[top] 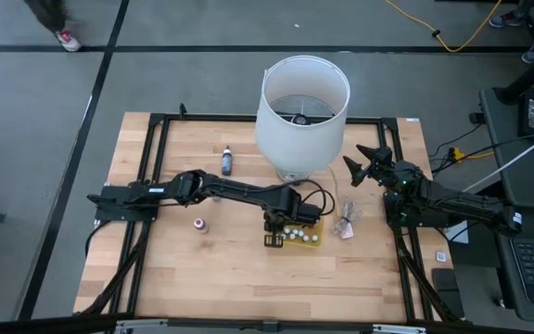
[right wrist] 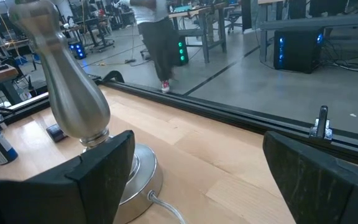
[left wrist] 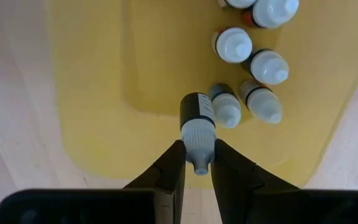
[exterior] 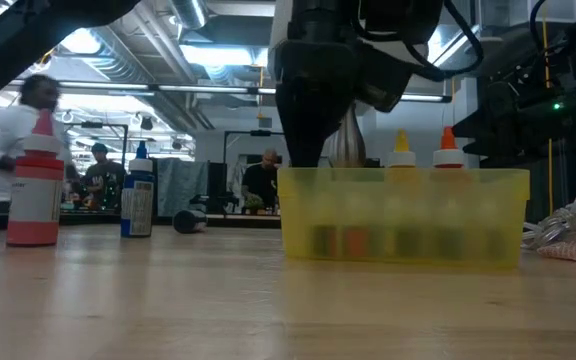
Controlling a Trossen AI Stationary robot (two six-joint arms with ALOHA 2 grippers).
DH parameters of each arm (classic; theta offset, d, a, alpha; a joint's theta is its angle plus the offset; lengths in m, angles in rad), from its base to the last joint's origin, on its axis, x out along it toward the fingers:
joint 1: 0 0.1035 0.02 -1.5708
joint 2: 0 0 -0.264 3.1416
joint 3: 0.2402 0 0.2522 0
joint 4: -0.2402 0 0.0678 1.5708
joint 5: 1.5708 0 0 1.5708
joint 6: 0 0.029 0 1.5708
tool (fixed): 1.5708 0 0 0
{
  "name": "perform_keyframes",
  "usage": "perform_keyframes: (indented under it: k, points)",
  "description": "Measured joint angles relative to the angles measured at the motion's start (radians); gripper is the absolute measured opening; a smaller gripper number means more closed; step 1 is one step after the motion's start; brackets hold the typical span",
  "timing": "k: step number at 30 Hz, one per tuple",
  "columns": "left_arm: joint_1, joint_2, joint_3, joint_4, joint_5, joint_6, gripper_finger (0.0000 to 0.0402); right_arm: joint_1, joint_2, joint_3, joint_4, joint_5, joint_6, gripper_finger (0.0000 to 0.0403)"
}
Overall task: Pick & Place food coloring
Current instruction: Put the green food coloring bottle into the yellow bin
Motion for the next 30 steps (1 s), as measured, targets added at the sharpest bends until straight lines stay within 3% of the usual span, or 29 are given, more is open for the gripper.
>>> perform_keyframes:
  k: [24, 30]
  points:
    - [-0.014, 0.031, -0.026, 0.025, -0.004, 0.026, 0.0062, 0.000, 0.000, 0.000, 0.000, 0.000, 0.000, 0.0355]
    - [-0.014, 0.031, -0.026, 0.026, -0.004, 0.020, 0.0090, 0.000, 0.000, 0.000, 0.000, 0.000, 0.000, 0.0355]
